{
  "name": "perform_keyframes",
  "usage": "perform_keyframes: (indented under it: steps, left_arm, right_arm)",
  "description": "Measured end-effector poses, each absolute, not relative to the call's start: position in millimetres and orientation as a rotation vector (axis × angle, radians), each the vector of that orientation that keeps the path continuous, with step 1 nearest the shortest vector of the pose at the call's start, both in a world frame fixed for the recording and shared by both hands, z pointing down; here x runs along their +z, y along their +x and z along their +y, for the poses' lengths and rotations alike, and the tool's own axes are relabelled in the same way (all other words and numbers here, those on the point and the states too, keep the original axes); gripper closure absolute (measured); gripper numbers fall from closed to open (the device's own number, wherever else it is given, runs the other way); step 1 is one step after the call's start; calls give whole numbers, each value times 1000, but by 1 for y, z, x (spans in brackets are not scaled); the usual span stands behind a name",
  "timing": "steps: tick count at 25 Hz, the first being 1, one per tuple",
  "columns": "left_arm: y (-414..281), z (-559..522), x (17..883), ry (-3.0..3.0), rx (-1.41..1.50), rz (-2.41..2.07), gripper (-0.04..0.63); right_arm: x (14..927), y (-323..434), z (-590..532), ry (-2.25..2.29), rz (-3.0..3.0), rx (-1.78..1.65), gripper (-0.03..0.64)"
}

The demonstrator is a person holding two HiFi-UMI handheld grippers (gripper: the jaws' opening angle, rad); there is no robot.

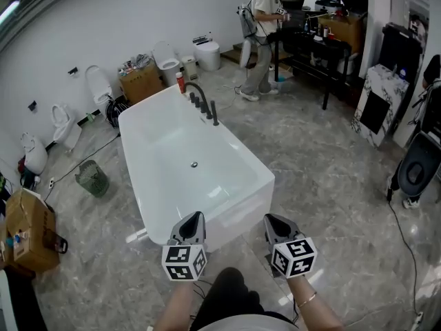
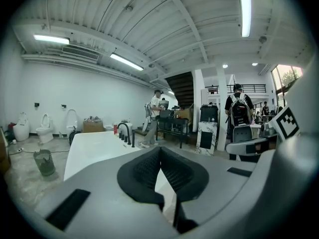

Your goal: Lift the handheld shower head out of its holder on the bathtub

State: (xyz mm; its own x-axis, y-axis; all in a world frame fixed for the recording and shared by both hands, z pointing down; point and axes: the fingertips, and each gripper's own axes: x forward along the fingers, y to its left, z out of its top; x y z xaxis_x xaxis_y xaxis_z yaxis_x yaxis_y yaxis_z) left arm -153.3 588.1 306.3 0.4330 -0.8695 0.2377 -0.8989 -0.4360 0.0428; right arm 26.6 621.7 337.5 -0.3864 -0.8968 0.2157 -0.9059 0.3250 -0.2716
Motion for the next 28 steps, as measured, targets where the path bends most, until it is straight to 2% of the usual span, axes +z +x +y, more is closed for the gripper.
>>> perform_keyframes:
  steps: [9,12,15,20,28]
  left_arm:
    - [-153,534,316,2490,273,-1615,571]
    - [-162,502,320,2489,263,-1612,520]
    - [-160,463,325,2491,264,-1605,499]
    - [-174,363,350,2480,275,-1583,474]
    - [-228,150,373,2450,294,-1559,445]
  right_arm:
    - [345,26,574,1676,-2550,583,610]
    - [347,17,544,1677,-2548,586,611]
    - [352,17,508,1682,-2541,590,609]
    - [369,5,417,1692,-2522,613,609]
    - [382,-53,209,1685,-2502,667,610]
